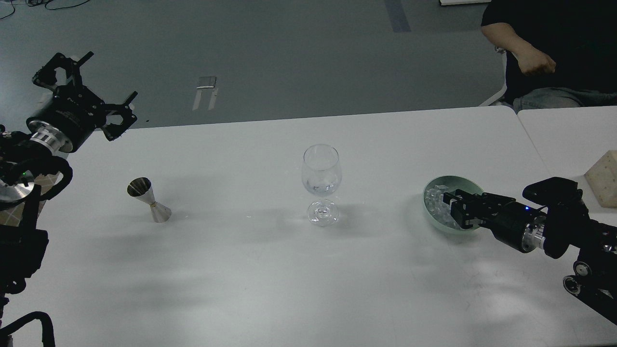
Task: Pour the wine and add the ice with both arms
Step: 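Grasp ice cubes from the green bowl with the right gripper, then carry the ice with the right gripper over the wine glass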
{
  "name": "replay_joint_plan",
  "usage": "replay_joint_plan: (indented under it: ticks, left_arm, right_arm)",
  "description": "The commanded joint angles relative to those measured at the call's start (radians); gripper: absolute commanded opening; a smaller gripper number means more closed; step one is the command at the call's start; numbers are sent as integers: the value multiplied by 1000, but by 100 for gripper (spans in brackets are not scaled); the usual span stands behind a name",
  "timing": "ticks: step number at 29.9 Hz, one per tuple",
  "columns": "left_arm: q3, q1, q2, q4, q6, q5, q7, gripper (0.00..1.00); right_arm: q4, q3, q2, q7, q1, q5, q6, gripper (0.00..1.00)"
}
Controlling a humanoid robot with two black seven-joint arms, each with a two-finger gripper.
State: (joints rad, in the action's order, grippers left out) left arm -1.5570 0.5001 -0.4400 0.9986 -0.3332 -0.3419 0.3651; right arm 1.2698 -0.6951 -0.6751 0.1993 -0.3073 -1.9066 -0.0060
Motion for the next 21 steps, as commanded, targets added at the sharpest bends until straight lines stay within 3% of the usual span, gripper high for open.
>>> replay_joint_plan:
  ticks: [1, 13, 21]
  left_arm:
    - [0, 0, 0, 0, 0, 0, 0, 98]
    - [0, 5, 0, 0, 2, 0, 0, 98]
    - [0, 6, 0, 0, 2, 0, 0, 98]
  right_arm:
    - [2, 0, -8, 0, 1, 1, 9, 0]
    - [83, -3, -109, 2, -130, 18, 18, 0]
    - [169, -7, -115, -1, -318, 15, 127, 0]
